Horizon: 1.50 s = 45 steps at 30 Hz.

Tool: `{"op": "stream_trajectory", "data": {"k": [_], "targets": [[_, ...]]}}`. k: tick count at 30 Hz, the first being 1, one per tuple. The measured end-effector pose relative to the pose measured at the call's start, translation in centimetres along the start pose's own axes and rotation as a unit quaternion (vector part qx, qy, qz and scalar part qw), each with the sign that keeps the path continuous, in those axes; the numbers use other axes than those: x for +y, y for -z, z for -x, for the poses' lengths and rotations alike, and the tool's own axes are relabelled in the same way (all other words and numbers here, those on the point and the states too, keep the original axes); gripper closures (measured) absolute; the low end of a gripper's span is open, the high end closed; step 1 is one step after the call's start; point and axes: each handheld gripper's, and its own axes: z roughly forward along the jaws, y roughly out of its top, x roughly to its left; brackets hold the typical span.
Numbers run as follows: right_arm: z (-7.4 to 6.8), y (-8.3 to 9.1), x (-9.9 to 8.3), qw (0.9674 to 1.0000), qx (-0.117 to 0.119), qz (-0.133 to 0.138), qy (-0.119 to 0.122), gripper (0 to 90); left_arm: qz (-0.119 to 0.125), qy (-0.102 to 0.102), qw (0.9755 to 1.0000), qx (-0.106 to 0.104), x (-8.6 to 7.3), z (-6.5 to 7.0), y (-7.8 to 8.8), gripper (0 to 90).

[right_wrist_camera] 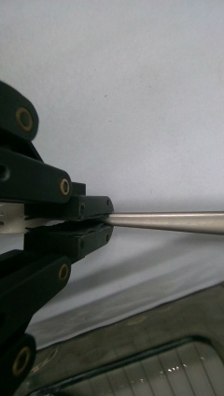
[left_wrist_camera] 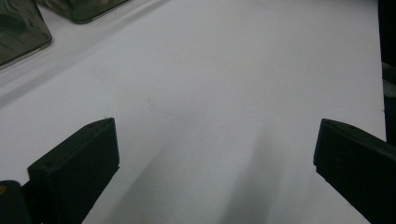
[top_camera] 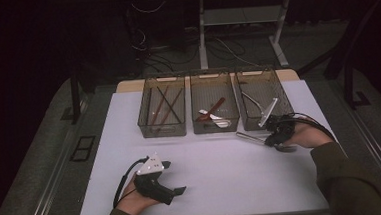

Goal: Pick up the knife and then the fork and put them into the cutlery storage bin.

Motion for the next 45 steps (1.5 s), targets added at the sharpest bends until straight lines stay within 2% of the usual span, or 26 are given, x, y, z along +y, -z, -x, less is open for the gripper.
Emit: {"op": "stream_trajectory", "data": {"k": [5,12,19,26,36,40,43,44,45], "targets": [[0.0,0.7,-0.8,0.9988,0.002,0.047,-0.015,84.8,0.000,0.000,1.0000,0.000,0.0,0.0,0.0,0.0],[-0.3,1.4,-1.9,0.9939,-0.001,0.102,-0.040,84.8,0.000,0.001,1.0000,0.001,0.0,0.0,0.0,0.0],[-0.4,2.0,-2.7,0.9841,0.002,0.163,-0.071,84.8,0.001,-0.001,1.0000,0.001,0.0,0.0,0.0,0.0],[-0.3,2.5,-3.5,0.9716,-0.002,0.219,-0.090,84.8,0.004,0.003,1.0000,0.004,0.0,-0.1,0.3,0.0],[0.0,3.6,-4.4,0.9479,-0.011,0.292,-0.127,84.8,0.010,0.003,0.9999,0.009,0.0,-0.3,0.4,0.0],[0.1,4.2,-4.6,0.9399,-0.027,0.311,-0.139,84.8,0.016,0.006,0.9998,0.010,-0.1,-0.4,0.4,0.0],[0.1,4.7,-4.7,0.9325,-0.043,0.326,-0.149,84.8,0.017,0.007,0.9998,0.011,-0.1,-0.5,0.4,0.0],[0.2,4.9,-4.7,0.9294,-0.051,0.333,-0.151,84.8,0.017,0.007,0.9998,0.012,-0.1,-0.5,0.4,0.0],[0.3,5.2,-4.8,0.9248,-0.060,0.341,-0.158,84.8,0.017,0.007,0.9998,0.013,-0.1,-0.5,0.4,0.0]]}}
